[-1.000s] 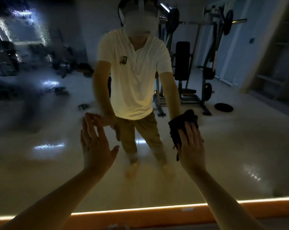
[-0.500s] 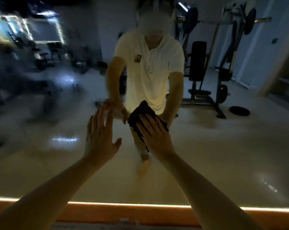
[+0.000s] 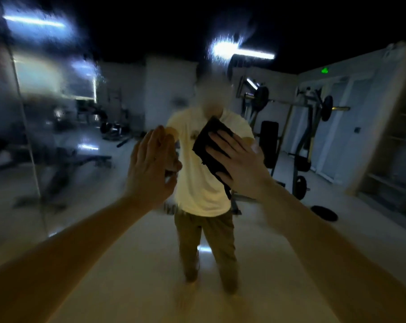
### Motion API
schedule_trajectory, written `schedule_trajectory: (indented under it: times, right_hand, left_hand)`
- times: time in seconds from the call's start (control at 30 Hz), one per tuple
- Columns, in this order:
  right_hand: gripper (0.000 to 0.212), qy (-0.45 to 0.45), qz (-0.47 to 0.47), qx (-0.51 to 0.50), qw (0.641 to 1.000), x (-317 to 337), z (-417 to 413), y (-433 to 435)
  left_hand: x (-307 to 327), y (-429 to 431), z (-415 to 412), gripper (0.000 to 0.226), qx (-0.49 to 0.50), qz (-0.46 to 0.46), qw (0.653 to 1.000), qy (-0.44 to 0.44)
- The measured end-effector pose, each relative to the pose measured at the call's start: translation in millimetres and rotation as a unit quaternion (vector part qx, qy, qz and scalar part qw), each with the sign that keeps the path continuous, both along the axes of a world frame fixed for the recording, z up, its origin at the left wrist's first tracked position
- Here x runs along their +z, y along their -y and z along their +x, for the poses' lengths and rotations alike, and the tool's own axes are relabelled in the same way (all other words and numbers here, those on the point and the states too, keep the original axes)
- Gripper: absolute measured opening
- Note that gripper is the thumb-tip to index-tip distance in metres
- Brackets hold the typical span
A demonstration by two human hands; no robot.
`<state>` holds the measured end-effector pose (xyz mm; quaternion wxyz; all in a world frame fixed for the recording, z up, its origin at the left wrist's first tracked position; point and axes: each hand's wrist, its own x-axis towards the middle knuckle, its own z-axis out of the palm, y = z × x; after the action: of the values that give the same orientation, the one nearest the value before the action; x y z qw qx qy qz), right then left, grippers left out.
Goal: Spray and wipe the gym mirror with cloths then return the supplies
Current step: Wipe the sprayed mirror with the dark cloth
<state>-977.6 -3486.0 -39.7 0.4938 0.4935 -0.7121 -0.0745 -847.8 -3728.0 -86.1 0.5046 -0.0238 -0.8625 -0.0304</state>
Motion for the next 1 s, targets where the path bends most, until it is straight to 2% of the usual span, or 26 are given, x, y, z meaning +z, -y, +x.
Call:
schedule_trajectory:
  times: [0.1, 0.23, 0.37, 0.47, 0.57, 0.63, 0.7, 0.77, 0.87, 1.0]
  right_hand:
    - [0.072, 0.001, -0.013, -0.023, 1.0, 44.2, -5.0, -3.5]
    - [0.071, 0.005, -0.096, -0.021, 0.995, 100.9, -8.4, -10.8]
    - [0.072, 0.051, -0.228, -0.022, 0.972, 136.6, -10.0, -2.1]
    - [0.074, 0.045, -0.297, -0.047, 0.953, 129.4, -3.8, 25.4]
    - [0.074, 0.025, -0.253, -0.058, 0.966, 114.6, -0.1, 36.4]
    - [0.072, -0.024, -0.134, -0.042, 0.99, 104.1, -1.5, 33.5]
    - [0.07, -0.056, -0.023, -0.017, 0.998, 99.3, -6.0, 22.5]
    - [0.07, -0.067, 0.012, -0.014, 0.998, 105.0, -13.8, 4.3]
    - [0.068, -0.087, -0.035, -0.053, 0.994, 116.2, -22.5, -27.9]
    - [0.066, -0.052, -0.181, -0.053, 0.981, 129.2, -32.2, -63.8]
  left_hand:
    - [38.7, 10.0, -6.8, 0.095, 0.023, -0.036, 0.999, -0.01]
    - [87.5, 24.2, -14.3, 0.093, 0.058, -0.08, 0.995, -0.024]
    - [135.7, 23.9, -27.0, 0.105, 0.06, -0.1, 0.992, -0.047]
    - [140.4, 26.0, -48.0, 0.127, 0.071, -0.095, 0.992, -0.036]
    - [127.7, 29.4, -56.1, 0.136, 0.07, -0.106, 0.99, -0.059]
    - [126.0, 29.0, -54.4, 0.135, 0.07, -0.115, 0.987, -0.084]
    - [127.2, 28.1, -53.6, 0.134, 0.084, -0.126, 0.985, -0.082]
    - [128.6, 26.0, -52.3, 0.135, 0.104, -0.122, 0.985, -0.065]
    - [130.6, 24.9, -47.8, 0.13, 0.13, -0.134, 0.981, -0.055]
    - [132.2, 23.6, -41.9, 0.128, 0.143, -0.146, 0.978, -0.046]
